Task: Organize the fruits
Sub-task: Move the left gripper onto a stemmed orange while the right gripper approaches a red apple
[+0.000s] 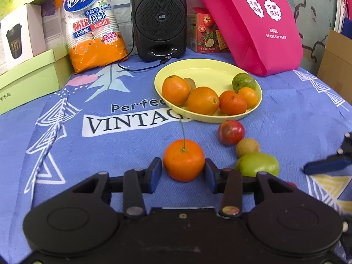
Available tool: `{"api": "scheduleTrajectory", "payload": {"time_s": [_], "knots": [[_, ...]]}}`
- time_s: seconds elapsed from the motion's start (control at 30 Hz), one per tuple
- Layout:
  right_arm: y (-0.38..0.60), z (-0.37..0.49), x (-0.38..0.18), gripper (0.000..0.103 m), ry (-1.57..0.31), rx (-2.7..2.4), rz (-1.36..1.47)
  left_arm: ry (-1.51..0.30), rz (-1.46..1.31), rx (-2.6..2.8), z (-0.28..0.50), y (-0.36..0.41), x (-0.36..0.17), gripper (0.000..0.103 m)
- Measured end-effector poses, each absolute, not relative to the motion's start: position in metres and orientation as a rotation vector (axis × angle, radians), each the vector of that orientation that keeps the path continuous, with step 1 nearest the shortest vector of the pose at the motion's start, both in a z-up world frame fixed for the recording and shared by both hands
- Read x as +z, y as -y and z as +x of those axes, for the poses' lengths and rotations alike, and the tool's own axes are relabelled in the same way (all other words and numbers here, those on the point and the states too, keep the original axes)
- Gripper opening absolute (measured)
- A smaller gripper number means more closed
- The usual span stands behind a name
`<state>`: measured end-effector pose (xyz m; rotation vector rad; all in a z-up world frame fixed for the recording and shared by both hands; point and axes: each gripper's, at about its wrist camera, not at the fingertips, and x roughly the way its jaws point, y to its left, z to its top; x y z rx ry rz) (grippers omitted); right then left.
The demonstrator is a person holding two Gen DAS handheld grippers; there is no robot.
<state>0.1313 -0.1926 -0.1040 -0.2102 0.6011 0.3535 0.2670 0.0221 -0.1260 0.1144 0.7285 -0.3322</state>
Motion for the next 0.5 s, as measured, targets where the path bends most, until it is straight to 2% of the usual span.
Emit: {"api": "scheduleTrajectory", "payload": {"time_s": [0.13,0.37,0.5], "knots": [[0.187,0.138,-0.104,0.056,-0.602,0.357,-0.211,-0.729,0.114,-0.316,0.261,-0.030,-0.126,0.042],[0.171,0.151,-0.104,0.053,-0.607,0.366,-0.212,-0.729,0.087,-0.301,0.255,-0.044,-0.126,0.042],[0.164,0.156,-0.105,0.043,-0.612,0.353,-0.196,-0.730,0.099,-0.299,0.259,-0.039,-0.126,0.043]]}}
